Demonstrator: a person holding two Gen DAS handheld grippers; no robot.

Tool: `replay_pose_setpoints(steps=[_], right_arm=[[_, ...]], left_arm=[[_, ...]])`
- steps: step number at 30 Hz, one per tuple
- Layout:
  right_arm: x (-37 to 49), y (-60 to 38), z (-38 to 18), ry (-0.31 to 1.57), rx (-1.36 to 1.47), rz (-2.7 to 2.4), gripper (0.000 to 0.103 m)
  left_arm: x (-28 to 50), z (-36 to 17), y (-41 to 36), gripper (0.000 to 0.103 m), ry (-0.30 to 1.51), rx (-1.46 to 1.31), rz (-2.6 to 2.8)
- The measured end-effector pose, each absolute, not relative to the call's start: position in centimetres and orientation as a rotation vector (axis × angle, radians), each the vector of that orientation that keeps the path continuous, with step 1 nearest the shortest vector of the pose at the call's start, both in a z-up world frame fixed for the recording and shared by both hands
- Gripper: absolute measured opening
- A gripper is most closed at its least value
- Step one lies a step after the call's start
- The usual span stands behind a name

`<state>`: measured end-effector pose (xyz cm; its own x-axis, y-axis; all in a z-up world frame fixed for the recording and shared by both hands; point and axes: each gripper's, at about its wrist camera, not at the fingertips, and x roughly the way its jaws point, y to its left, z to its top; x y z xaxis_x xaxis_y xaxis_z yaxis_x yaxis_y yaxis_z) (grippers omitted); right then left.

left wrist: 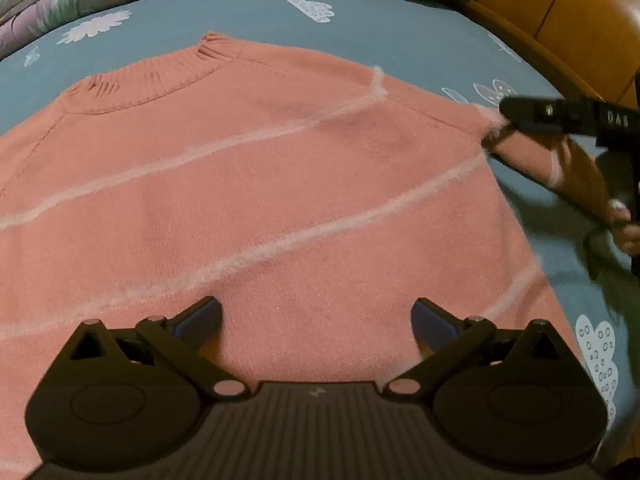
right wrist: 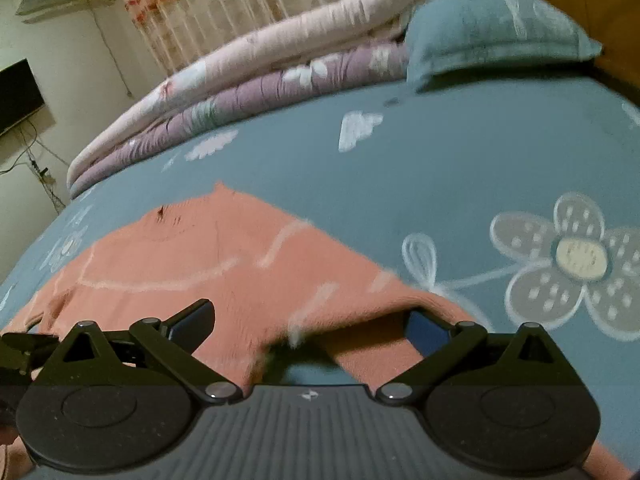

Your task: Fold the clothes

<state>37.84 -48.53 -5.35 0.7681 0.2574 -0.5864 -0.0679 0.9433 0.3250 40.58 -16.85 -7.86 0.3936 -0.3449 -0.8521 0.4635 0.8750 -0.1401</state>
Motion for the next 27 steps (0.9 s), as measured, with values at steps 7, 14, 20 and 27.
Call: replay_pose_setpoints(steps=[7,14,20,27], right_arm=[[36.6,-45.5,-5.7,0.751,0.224,0.223,0.103],[34.6,-42.3,-3.8,0.688,0.28,0.418,0.103],[37.7,-39.9,-6.0,0.743,0.344,0.476,0.103],[35.2,-40.7,-7.6,0.834,0.341,0.416,0.103]], left_arm=[[40.5,-7.8,-16.6,0.101,1.041,0.12,-0.518],[40.6,-7.8,-16.4,0.102,1.037,0.11,-0.522],[40.4,-7.8,-16.2,0.102,1.025,0.123,-0.527],[40.2,-7.8,-15.4,0.102,1.008,0.117,-0.526]])
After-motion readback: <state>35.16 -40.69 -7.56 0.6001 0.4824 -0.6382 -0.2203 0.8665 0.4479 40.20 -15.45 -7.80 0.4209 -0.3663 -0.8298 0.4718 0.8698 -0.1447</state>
